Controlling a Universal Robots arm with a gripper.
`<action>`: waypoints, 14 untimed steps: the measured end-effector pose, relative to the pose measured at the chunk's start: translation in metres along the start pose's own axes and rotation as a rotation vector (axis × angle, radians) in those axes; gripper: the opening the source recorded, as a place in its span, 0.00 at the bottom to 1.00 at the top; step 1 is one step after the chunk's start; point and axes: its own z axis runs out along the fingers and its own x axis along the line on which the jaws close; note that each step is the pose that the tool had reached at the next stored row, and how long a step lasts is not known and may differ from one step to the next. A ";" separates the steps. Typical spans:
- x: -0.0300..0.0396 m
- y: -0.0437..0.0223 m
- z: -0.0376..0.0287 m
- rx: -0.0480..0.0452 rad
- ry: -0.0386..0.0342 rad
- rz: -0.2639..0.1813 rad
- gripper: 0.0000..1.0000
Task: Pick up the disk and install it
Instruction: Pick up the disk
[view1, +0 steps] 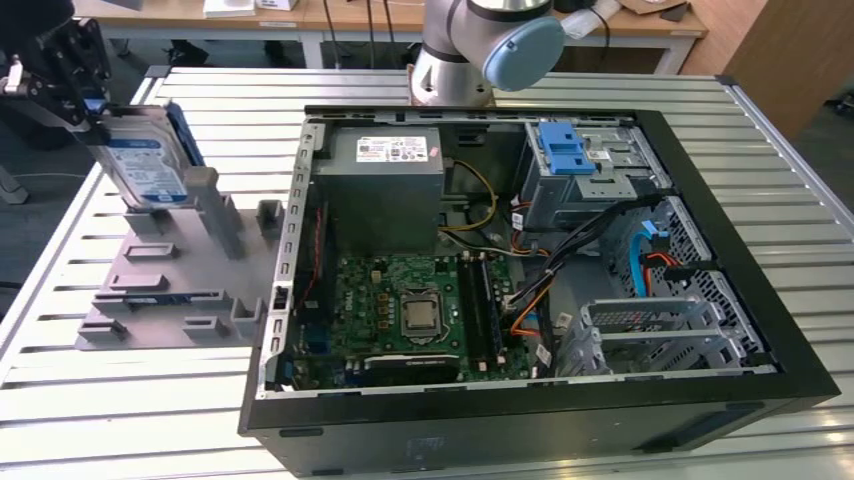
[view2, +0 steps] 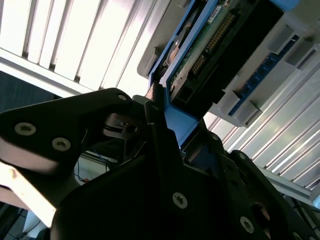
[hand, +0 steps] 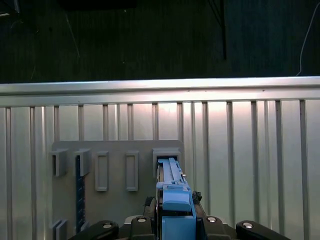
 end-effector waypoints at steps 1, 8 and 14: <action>0.0000 0.0000 -0.0008 0.0000 0.0000 0.000 0.36; -0.0001 0.0000 -0.0060 0.0000 0.0000 0.000 0.36; -0.0001 0.0000 -0.0102 -0.0001 0.0001 0.000 0.36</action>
